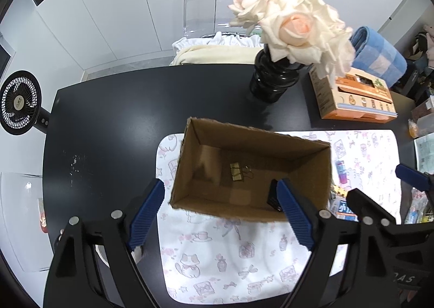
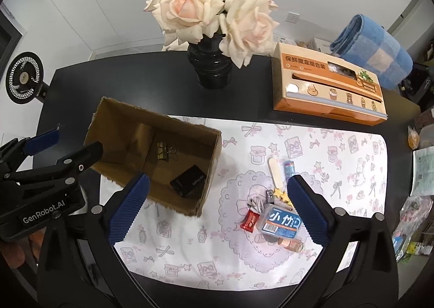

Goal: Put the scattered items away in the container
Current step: 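Open the right gripper over the cardboard box while the left gripper releases the clip inside, then withdraw both tools from the cardboard box back over the mat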

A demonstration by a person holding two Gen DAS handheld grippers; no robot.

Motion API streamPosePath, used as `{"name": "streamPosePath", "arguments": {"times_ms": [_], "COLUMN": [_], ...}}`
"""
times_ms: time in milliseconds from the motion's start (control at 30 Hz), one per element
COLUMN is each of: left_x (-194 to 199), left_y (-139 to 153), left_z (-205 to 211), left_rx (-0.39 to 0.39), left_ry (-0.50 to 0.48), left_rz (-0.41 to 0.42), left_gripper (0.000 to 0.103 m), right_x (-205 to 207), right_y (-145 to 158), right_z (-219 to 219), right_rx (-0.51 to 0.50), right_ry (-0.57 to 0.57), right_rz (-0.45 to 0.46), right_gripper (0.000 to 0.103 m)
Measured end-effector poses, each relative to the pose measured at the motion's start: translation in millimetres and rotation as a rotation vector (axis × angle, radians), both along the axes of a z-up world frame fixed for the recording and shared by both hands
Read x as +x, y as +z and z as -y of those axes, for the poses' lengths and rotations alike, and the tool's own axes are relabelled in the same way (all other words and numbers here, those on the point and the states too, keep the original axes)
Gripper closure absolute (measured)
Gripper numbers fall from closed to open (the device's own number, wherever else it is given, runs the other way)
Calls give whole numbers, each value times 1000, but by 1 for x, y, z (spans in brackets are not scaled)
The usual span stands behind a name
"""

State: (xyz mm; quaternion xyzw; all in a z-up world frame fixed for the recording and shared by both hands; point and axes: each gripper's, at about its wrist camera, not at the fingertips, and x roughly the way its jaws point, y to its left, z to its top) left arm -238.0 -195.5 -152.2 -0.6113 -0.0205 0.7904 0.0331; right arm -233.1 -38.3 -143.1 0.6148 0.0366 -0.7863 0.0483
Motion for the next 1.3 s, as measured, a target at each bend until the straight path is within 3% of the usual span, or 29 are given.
{"name": "streamPosePath", "arguments": {"times_ms": [367,733,1300], "left_x": [58,117,187], "left_y": [46,81,87], "left_z": [-31,-98,-195], "left_rx": [22,21,38], "left_ry": [-2,-65,-180], "left_rz": [-51,-101,-87], "left_gripper": [8,3,3], "right_x": [51,122,204], "right_y": [46,71,81], "right_z": [-36,-115,-218], "right_rx": [-3,-4,-12], "right_ry": [-35,-129,-224], "right_rz": [-63,-77,-77], "right_gripper": [0,0,0]}}
